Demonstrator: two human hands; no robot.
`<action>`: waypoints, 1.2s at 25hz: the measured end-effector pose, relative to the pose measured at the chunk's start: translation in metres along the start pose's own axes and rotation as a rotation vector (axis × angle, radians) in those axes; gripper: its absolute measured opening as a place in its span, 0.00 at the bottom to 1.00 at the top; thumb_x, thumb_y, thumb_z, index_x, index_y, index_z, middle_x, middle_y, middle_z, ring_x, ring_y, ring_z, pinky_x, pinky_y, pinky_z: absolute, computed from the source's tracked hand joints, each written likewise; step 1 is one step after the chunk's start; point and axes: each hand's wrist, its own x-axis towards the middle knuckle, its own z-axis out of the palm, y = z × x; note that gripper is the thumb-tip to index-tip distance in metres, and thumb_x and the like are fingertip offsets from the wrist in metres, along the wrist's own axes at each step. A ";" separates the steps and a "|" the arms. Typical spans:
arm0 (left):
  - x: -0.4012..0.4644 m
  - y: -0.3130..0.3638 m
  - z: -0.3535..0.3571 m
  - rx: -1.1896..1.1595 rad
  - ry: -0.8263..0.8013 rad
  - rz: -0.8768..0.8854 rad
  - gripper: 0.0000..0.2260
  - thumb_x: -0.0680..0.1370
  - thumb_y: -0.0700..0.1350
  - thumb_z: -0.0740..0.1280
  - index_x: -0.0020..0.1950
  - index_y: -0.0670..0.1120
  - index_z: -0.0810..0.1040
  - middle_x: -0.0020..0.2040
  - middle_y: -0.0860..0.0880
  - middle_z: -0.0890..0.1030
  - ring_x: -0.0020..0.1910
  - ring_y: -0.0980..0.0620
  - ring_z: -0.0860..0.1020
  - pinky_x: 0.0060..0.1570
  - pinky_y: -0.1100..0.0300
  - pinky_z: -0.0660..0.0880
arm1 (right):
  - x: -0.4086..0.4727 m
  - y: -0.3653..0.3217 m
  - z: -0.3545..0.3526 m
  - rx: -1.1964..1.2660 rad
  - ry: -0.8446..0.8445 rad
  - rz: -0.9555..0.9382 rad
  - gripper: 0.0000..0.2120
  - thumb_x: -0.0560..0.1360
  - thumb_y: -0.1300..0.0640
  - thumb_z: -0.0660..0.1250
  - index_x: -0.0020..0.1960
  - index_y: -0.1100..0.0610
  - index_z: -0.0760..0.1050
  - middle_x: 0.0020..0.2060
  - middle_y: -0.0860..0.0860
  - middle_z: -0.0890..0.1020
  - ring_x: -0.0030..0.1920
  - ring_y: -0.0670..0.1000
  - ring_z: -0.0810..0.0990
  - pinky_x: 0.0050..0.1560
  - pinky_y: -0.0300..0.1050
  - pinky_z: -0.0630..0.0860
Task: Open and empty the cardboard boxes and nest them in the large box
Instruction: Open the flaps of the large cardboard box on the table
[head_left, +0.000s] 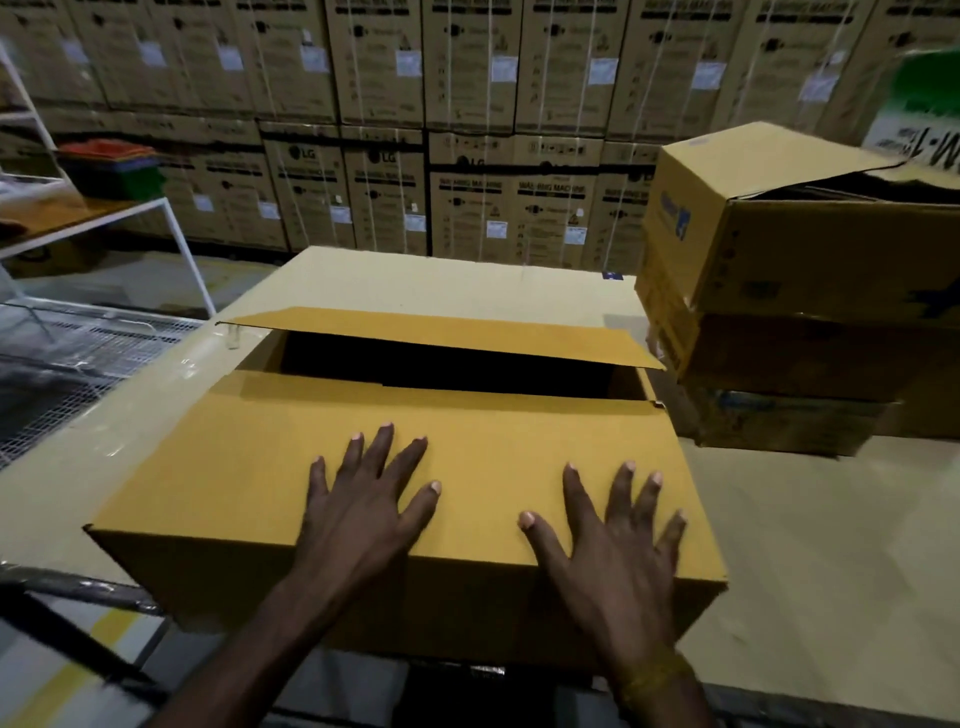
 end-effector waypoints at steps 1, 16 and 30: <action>0.009 -0.005 -0.003 -0.006 -0.022 0.009 0.41 0.67 0.75 0.32 0.79 0.64 0.43 0.80 0.53 0.38 0.80 0.50 0.41 0.76 0.40 0.43 | 0.012 -0.003 -0.006 -0.004 -0.052 -0.051 0.39 0.70 0.24 0.33 0.77 0.38 0.34 0.77 0.58 0.33 0.76 0.62 0.29 0.73 0.67 0.33; 0.176 -0.061 -0.006 -0.025 0.409 0.202 0.34 0.81 0.62 0.58 0.81 0.57 0.42 0.79 0.46 0.32 0.79 0.42 0.38 0.75 0.38 0.52 | 0.202 -0.082 -0.003 0.003 0.193 -0.163 0.37 0.79 0.33 0.52 0.79 0.43 0.38 0.79 0.60 0.41 0.78 0.65 0.43 0.75 0.68 0.40; 0.290 -0.110 0.016 0.025 0.029 0.093 0.32 0.81 0.66 0.48 0.80 0.57 0.40 0.81 0.47 0.40 0.79 0.38 0.42 0.70 0.30 0.48 | 0.308 -0.114 0.042 -0.187 -0.027 -0.044 0.40 0.79 0.36 0.58 0.79 0.41 0.35 0.78 0.50 0.32 0.78 0.61 0.36 0.71 0.73 0.47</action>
